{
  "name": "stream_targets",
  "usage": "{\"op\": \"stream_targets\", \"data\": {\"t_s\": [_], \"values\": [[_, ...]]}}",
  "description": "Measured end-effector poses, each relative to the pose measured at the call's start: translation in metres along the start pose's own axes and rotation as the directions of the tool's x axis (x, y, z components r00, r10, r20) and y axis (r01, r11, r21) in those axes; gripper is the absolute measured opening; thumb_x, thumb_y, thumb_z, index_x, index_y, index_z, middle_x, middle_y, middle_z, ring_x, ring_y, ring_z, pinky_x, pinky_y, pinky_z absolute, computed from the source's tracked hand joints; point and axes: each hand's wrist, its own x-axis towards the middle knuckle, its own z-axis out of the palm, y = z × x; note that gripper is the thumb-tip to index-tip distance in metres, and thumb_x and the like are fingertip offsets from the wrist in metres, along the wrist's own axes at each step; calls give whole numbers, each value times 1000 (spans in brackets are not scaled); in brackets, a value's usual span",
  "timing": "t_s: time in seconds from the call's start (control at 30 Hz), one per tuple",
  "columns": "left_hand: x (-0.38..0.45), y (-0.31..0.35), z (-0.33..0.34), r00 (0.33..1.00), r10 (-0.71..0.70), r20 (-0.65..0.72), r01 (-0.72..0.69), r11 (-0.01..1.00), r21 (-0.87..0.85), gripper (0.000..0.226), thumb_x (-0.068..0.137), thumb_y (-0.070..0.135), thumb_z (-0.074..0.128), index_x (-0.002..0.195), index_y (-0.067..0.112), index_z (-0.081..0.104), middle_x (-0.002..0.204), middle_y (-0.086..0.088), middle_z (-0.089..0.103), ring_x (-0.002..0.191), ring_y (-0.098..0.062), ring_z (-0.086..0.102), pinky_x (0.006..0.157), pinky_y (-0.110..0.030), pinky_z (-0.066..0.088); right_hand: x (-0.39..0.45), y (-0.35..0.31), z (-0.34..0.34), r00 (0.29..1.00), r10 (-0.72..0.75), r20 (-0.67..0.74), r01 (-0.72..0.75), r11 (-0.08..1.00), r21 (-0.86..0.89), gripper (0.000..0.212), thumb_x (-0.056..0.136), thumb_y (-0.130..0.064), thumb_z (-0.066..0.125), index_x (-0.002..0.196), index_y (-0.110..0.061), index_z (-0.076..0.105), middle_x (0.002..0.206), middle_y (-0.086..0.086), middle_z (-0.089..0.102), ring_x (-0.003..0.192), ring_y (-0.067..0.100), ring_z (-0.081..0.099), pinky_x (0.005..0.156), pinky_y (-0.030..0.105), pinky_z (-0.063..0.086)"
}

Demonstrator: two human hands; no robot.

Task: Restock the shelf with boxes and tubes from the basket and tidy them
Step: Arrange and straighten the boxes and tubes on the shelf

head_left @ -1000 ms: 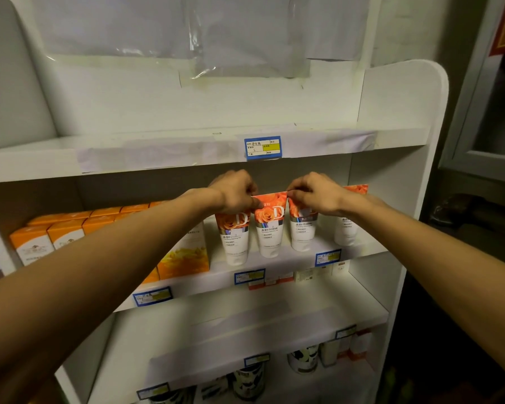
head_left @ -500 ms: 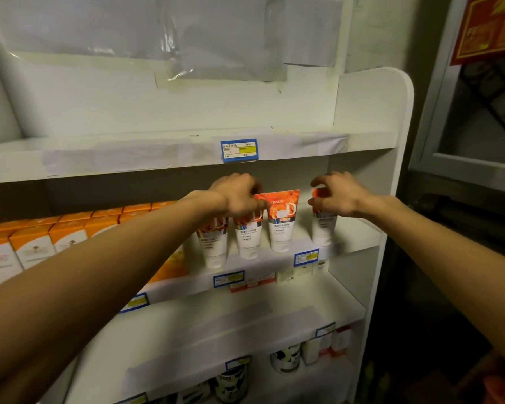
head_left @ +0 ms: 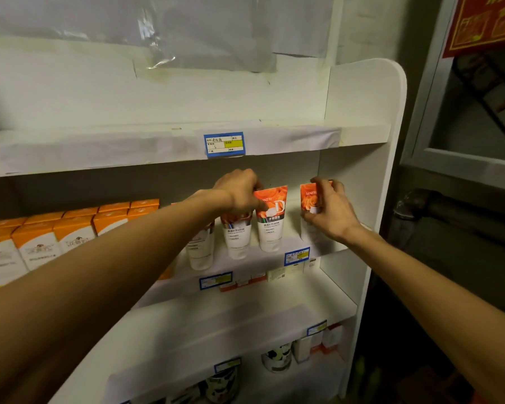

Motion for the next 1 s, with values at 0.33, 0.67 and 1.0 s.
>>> {"op": "stream_targets", "data": {"t_s": [0.33,0.67,1.0], "values": [[3,-1,3,1000,-15,-10,14,999,-52,45,85,37,76,123,14,67,112,-6,73,93,-21,69,85,-37,58,0,-11,14,1000,-20,-3,20,999,45,81,79,-30,79,146,-29,33,148,8,35,123,34,54,100,48,51],[1,-1,5,1000,-7,-7,7,1000,-9,43,87,40,73,121,15,67,111,-5,72,93,-22,69,83,-37,58,-2,-17,16,1000,-15,-5,15,999,51,82,82,-31,77,149,-27,31,152,9,30,126,36,52,101,50,50],[-8,-8,0,1000,-10,-22,12,997,75,50,88,61,62,118,21,61,105,-1,70,88,-19,66,73,-32,53,-1,-19,16,1000,-3,22,3,1000,-7,85,81,-34,77,150,-29,27,158,7,19,131,38,48,102,51,48]]}}
